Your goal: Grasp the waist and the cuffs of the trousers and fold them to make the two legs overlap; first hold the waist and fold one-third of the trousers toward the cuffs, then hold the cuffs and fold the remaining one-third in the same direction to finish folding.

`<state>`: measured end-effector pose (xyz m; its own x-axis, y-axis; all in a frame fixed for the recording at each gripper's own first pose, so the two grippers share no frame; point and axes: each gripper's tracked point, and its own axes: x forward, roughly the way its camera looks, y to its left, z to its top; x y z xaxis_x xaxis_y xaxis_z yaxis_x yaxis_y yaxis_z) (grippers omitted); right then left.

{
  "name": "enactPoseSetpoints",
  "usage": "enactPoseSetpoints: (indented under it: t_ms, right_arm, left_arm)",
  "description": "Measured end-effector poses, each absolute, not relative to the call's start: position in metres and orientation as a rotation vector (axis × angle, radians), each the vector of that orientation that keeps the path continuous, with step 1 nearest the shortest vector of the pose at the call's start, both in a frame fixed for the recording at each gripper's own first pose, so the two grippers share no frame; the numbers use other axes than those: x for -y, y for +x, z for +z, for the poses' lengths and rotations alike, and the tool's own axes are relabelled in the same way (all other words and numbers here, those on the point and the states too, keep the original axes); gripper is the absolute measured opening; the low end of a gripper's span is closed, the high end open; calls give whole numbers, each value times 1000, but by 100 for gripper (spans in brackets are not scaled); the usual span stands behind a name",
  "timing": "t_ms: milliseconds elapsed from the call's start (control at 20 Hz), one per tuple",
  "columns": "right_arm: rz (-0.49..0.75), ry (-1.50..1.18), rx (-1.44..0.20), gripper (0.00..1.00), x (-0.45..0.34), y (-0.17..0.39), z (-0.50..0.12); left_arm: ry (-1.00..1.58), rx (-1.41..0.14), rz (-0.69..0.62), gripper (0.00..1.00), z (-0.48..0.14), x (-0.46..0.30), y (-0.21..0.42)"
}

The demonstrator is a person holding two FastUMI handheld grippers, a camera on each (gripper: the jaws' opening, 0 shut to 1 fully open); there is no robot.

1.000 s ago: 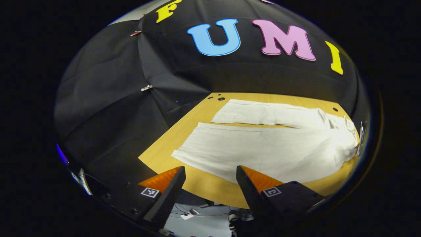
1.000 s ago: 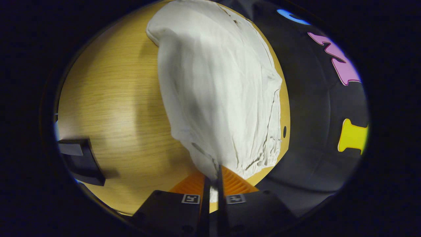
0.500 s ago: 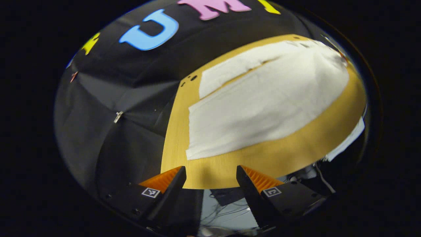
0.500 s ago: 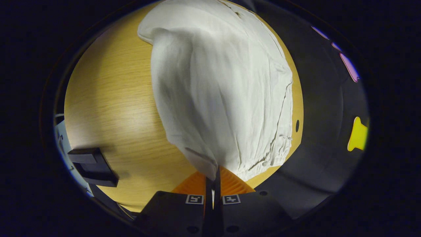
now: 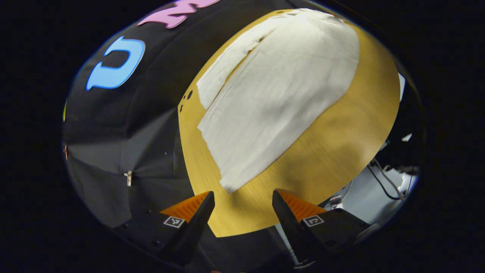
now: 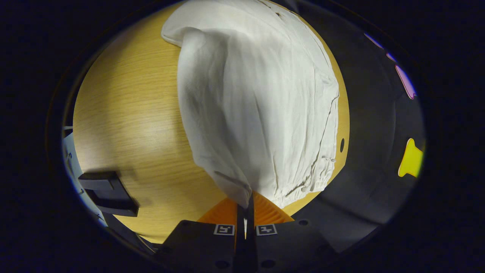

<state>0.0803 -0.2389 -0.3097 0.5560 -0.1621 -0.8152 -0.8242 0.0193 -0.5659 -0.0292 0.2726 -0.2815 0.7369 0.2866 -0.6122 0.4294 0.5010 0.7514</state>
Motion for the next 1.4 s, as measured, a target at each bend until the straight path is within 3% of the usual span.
enactPoseSetpoints:
  t_ms: [150, 450, 500, 650, 900, 1200, 1400]
  right_arm:
    - [625, -1539, -868, 6, 240, 81, -310]
    - [611, -1621, -827, 6, 240, 79, -309]
    - [611, -1619, -828, 6, 240, 79, -309]
    - [611, -1615, -830, 6, 241, 79, -309]
    - [597, -1578, -825, 6, 242, 79, -308]
    - [566, -1503, -793, 6, 242, 84, -290]
    - [534, -1466, -682, 6, 229, 96, -250]
  left_arm:
    - [1185, -768, -183, 97, -284, -277, -3]
    - [1354, -745, -418, 83, -291, -256, 30]
    - [1369, -753, -458, 69, -292, -256, 32]
    - [1348, -803, -514, 43, -296, -251, 32]
    - [1330, -844, -516, 10, -301, -255, 36]
    - [1239, -830, -459, 6, -289, -256, 37]
    - [1193, -770, -413, 5, -251, -256, 50]
